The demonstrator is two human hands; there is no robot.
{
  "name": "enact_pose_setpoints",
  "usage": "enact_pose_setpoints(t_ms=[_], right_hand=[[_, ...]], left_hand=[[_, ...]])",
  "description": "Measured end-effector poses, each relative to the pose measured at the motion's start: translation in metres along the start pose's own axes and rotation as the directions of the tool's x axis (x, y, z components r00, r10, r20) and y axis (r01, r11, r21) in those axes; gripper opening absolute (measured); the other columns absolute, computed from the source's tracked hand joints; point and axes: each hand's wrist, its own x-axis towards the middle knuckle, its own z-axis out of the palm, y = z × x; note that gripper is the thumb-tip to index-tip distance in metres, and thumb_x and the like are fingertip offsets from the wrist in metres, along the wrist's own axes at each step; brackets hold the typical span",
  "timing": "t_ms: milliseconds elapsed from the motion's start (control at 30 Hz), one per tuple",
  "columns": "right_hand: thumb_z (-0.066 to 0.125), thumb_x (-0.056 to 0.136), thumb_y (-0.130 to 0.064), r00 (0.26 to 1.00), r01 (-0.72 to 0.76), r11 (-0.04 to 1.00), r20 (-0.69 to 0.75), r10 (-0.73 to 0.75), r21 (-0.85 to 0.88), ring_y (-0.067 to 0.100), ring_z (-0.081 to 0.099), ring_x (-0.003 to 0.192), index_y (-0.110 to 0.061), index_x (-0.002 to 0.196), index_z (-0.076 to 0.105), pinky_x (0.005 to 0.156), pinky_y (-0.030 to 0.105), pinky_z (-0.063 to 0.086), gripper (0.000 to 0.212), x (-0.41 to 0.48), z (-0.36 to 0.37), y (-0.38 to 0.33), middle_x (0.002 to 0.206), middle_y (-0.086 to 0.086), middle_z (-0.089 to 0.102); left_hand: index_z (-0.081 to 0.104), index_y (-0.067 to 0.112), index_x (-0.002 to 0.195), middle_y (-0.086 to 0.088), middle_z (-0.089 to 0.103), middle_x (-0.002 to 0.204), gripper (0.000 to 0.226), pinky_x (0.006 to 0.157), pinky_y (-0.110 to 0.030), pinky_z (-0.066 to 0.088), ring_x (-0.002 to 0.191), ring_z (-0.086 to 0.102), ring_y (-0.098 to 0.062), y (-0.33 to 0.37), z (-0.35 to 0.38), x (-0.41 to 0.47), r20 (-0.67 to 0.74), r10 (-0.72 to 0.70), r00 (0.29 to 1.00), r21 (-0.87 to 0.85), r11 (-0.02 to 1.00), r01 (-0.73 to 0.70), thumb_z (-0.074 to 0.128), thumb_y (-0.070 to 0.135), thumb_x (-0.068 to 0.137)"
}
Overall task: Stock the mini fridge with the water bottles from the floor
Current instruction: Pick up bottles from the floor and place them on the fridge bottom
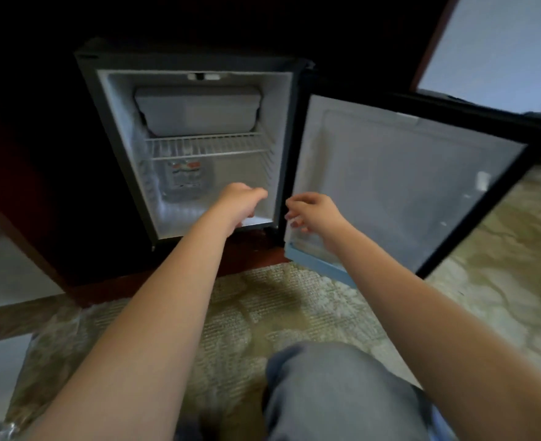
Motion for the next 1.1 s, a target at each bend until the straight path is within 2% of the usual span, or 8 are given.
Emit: enact_pose_setpoints(t_ms=[100,167,433,567,733,900,1000,1100], right_hand=[[0.055,0.095,-0.021,0.996,-0.005,0.988,-0.088,0.019,0.156,0.013,0.056,0.059,-0.017,0.095,0.06,0.056,0.022,0.041,0.006,-0.032,-0.039,0.004,0.075,0.001,0.064],[0.054,0.095,-0.022,0.991,0.018,0.974,-0.134,0.012,0.226,0.014,0.058,0.063,-0.022,0.088,0.059,0.058,0.023,0.043,0.008,-0.052,-0.065,0.008,0.078,0.001,0.066],[0.052,0.095,-0.019,0.926,0.03,0.961,-0.368,0.077,0.277,0.013,0.057,0.062,-0.02,0.091,0.059,0.056,0.021,0.043,0.008,-0.135,-0.158,0.068,0.078,0.001,0.064],[0.053,0.094,-0.016,0.85,-0.051,0.955,-0.489,0.195,0.292,0.011,0.054,0.059,-0.014,0.101,0.059,0.042,0.012,0.04,0.009,-0.174,-0.197,0.126,0.078,0.002,0.062],[0.054,0.092,-0.011,0.742,-0.138,0.94,-0.596,0.308,0.313,0.012,0.052,0.06,-0.011,0.102,0.06,0.044,0.012,0.04,0.012,-0.219,-0.232,0.196,0.075,0.002,0.06],[0.057,0.089,-0.013,0.601,-0.265,0.905,-0.678,0.424,0.332,0.019,0.058,0.076,-0.006,0.106,0.064,0.073,0.037,0.05,0.02,-0.25,-0.254,0.27,0.084,0.002,0.064],[0.057,0.089,-0.015,0.521,-0.394,0.883,-0.73,0.443,0.255,0.021,0.058,0.1,-0.009,0.118,0.06,0.082,0.03,0.044,0.03,-0.262,-0.255,0.301,0.112,0.007,0.063],[0.058,0.09,-0.016,0.515,-0.479,0.867,-0.754,0.407,0.14,0.026,0.041,0.132,-0.008,0.141,0.036,0.106,0.038,0.036,0.057,-0.267,-0.25,0.325,0.144,0.009,0.041]], left_hand=[[0.049,0.018,0.091,-0.007,0.051,0.093,0.012,0.071,-0.031,0.036,0.084,0.052,-0.02,0.025,0.031,-0.025,0.069,0.083,0.994,0.064,0.994,-0.087,0.054,0.029,0.09],[0.05,0.018,0.089,-0.006,0.054,0.095,0.013,0.071,-0.031,0.038,0.086,0.055,-0.021,0.04,0.054,-0.041,0.13,0.111,0.985,0.1,0.987,-0.124,0.054,0.03,0.09],[0.053,0.017,0.095,-0.005,0.057,0.098,0.018,0.068,-0.028,0.037,0.088,0.055,-0.02,0.086,0.17,-0.118,0.393,0.208,0.896,0.167,0.942,-0.292,0.048,0.034,0.094],[0.05,0.015,0.095,-0.006,0.054,0.098,0.018,0.058,-0.025,0.033,0.086,0.052,-0.019,0.073,0.232,-0.158,0.528,0.16,0.834,0.197,0.932,-0.303,0.046,0.032,0.096],[0.058,0.009,0.112,-0.005,0.056,0.1,0.037,0.057,-0.025,0.034,0.088,0.054,-0.019,0.046,0.302,-0.192,0.654,0.06,0.754,0.265,0.916,-0.302,0.044,0.039,0.096],[0.058,0.004,0.111,-0.009,0.06,0.103,0.04,0.064,-0.027,0.038,0.087,0.055,-0.021,0.01,0.343,-0.214,0.731,-0.003,0.683,0.285,0.91,-0.3,0.046,0.039,0.096],[0.058,0.004,0.11,-0.011,0.061,0.107,0.041,0.066,-0.028,0.038,0.091,0.056,-0.023,-0.011,0.349,-0.213,0.731,-0.069,0.679,0.344,0.896,-0.28,0.047,0.04,0.095],[0.052,0.013,0.096,-0.008,0.054,0.098,0.026,0.064,-0.029,0.037,0.085,0.05,-0.02,-0.024,0.346,-0.204,0.712,-0.084,0.697,0.364,0.893,-0.264,0.048,0.039,0.094]])
